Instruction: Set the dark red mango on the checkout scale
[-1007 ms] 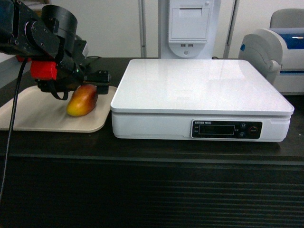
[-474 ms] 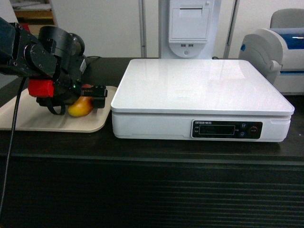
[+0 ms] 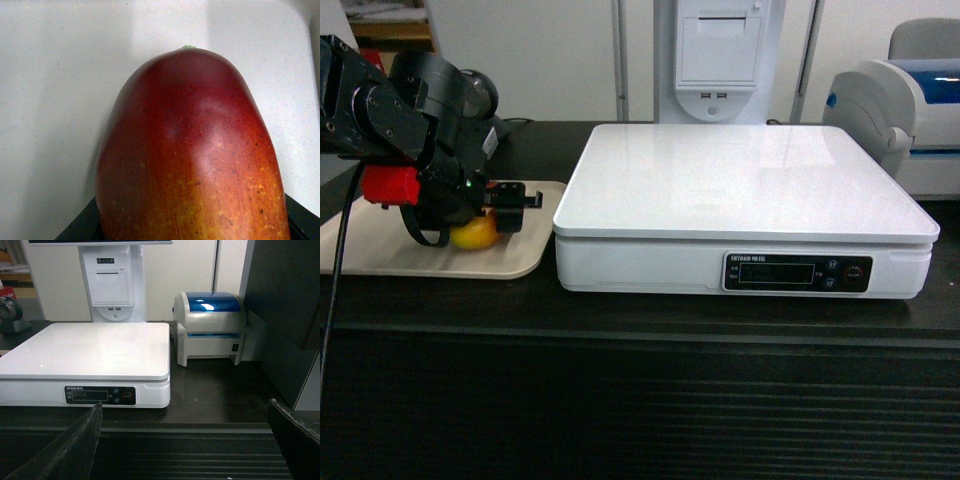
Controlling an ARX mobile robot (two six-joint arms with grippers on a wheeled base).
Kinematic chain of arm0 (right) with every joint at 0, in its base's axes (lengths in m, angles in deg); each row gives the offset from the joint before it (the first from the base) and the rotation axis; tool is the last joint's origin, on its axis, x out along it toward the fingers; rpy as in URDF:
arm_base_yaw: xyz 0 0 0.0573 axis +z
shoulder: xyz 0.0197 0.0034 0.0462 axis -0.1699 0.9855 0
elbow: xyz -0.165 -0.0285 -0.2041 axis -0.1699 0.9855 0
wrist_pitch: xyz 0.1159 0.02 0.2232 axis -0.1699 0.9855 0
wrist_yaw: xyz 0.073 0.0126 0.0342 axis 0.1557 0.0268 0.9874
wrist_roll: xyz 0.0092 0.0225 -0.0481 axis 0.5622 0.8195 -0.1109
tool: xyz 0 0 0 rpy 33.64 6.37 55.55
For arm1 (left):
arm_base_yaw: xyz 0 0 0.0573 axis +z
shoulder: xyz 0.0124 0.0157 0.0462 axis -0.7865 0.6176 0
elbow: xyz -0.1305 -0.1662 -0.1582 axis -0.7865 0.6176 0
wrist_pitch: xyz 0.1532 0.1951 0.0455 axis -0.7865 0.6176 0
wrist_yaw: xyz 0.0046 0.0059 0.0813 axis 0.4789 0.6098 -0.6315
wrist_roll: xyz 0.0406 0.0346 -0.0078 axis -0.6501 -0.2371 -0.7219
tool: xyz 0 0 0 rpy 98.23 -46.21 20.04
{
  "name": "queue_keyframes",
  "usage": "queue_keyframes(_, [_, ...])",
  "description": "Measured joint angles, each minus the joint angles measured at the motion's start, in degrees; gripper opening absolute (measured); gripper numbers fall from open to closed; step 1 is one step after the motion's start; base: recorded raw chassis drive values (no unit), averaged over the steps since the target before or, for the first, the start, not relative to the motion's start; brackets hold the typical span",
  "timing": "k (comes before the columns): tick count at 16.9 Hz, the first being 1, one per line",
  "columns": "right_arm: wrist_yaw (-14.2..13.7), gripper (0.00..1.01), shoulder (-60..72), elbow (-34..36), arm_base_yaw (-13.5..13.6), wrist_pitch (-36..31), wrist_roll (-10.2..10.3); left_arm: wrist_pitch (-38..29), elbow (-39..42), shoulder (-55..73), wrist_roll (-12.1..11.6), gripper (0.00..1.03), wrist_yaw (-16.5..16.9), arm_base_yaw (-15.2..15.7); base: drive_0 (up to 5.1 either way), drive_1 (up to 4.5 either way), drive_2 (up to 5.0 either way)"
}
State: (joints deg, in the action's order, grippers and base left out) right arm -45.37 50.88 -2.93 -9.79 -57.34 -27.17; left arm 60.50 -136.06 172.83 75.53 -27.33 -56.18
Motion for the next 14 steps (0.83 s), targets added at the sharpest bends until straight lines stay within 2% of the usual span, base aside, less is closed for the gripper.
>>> queue_keyframes(2, [0.0,0.98,0.0,0.0,0.0,0.0,0.0,1.16,0.04,-2.43,-0.81,0.59,-0.2,-0.52,0.0,0.0,0.0])
queue_keyframes(4, [0.0,0.98,0.0,0.0,0.0,0.0,0.0,2.84,-1.27,-5.64,-1.97,0.59,-0.22,-2.29,0.0,0.0,0.0])
queue_keyframes(7, [-0.02,0.98,0.0,0.0,0.0,0.0,0.0,7.13,-10.27,-6.1,-3.43,0.59,-1.53,-8.28,0.0,0.0,0.0])
queue_keyframes(9, [0.0,0.98,0.0,0.0,0.0,0.0,0.0,8.76,-14.19,-5.49,-4.42,0.59,-1.53,-10.97,0.0,0.0,0.0])
queue_keyframes(14, [0.0,0.98,0.0,0.0,0.0,0.0,0.0,13.42,-26.29,-0.68,-4.94,0.59,-1.25,-16.81,0.0,0.0,0.0])
